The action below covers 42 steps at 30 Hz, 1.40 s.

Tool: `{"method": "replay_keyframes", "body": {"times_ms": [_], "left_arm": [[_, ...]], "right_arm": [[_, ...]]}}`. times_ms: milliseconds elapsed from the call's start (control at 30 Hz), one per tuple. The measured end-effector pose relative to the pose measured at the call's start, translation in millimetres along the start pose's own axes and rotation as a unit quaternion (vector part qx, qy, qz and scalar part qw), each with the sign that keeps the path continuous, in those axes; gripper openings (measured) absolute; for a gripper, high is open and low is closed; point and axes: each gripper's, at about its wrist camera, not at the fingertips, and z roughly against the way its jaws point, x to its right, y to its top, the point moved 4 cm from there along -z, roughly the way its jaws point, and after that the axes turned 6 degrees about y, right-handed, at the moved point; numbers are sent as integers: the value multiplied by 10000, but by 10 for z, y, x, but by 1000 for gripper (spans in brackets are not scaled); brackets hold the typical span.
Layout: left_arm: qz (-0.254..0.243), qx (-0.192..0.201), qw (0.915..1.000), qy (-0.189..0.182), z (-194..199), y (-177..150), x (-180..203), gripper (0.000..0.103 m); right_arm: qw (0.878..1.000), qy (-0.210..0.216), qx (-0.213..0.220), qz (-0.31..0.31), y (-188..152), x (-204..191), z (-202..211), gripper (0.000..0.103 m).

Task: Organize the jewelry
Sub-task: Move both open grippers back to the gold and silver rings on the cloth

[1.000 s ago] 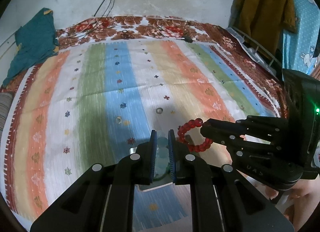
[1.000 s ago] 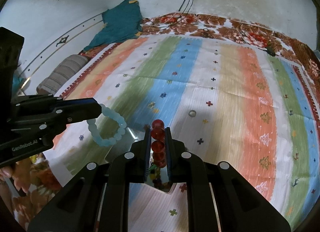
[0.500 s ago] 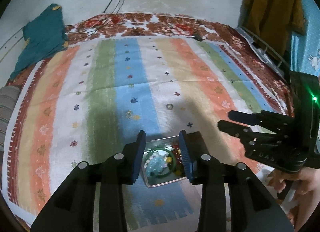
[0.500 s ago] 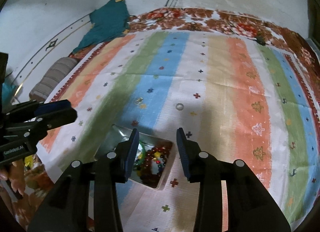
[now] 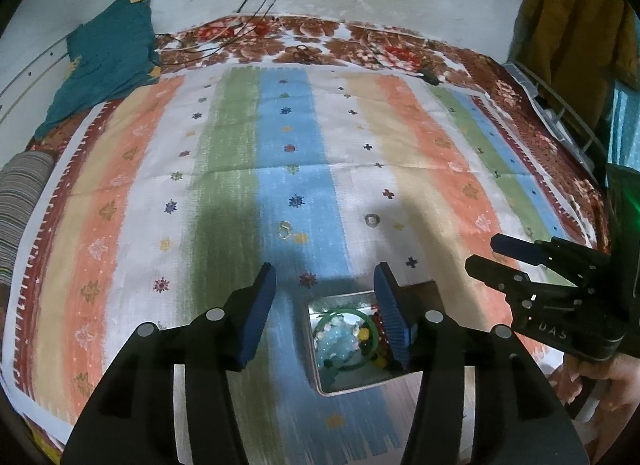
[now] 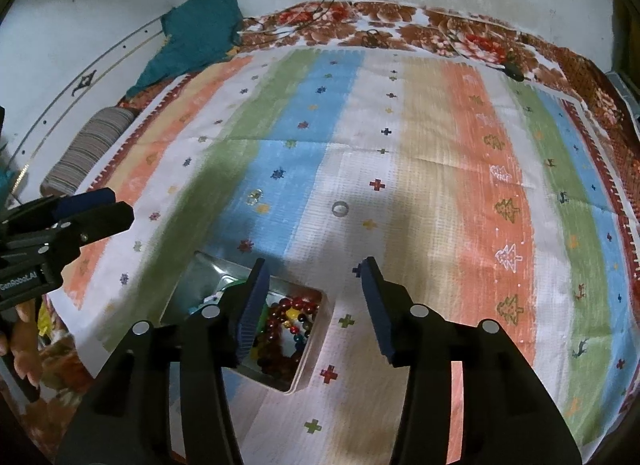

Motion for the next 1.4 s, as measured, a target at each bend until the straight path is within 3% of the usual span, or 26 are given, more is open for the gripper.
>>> {"method": "replay_keyframes", "body": {"times_ms": [433,1400], "left_arm": [[219,-314,9985,402,-433,161,-180,63],[252,-951,9929,670,-1319,335,-311,66]], "right_arm": [[9995,-209,-245,-12,129,128,-304,66],[9951,-227,-932,219,322,206,-1124,66]]}}
